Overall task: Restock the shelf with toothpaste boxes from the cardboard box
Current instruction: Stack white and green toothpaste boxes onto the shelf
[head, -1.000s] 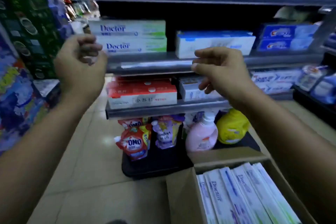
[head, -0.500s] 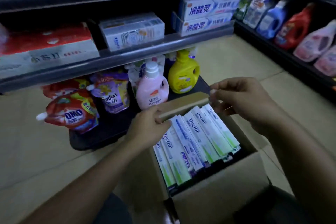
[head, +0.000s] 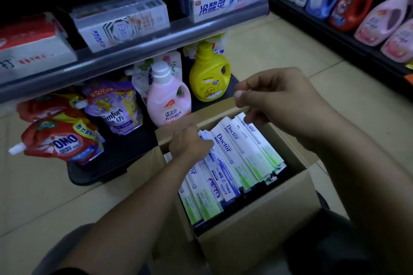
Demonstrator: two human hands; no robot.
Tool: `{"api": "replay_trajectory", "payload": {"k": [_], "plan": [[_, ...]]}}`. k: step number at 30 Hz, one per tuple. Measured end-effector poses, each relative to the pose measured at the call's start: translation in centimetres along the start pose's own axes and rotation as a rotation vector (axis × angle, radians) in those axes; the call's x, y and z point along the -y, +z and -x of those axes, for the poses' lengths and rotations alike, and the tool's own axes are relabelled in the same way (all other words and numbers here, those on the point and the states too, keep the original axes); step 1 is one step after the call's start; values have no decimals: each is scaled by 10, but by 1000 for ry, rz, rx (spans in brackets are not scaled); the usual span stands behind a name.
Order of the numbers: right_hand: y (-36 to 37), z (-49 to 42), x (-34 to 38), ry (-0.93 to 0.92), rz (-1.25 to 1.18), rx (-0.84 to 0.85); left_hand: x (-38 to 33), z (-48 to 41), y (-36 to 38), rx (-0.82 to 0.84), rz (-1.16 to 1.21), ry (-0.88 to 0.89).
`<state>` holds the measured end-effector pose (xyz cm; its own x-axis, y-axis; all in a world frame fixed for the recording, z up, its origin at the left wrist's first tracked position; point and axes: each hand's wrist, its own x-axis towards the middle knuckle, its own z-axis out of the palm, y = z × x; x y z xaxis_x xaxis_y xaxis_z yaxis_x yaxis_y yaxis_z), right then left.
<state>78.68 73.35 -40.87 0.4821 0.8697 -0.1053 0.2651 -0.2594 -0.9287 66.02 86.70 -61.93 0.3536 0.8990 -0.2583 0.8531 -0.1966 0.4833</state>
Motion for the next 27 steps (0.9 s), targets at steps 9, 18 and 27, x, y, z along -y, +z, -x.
{"api": "replay_trajectory", "payload": {"k": [9,18,27], "plan": [[11,-19,-22,39,209,13,-9,29,-49,12,1132,60],[33,-29,-17,-72,72,127,-39,50,-107,200,1265,487],[11,-29,-16,-53,18,-165,37,32,-51,146,60,106]]}}
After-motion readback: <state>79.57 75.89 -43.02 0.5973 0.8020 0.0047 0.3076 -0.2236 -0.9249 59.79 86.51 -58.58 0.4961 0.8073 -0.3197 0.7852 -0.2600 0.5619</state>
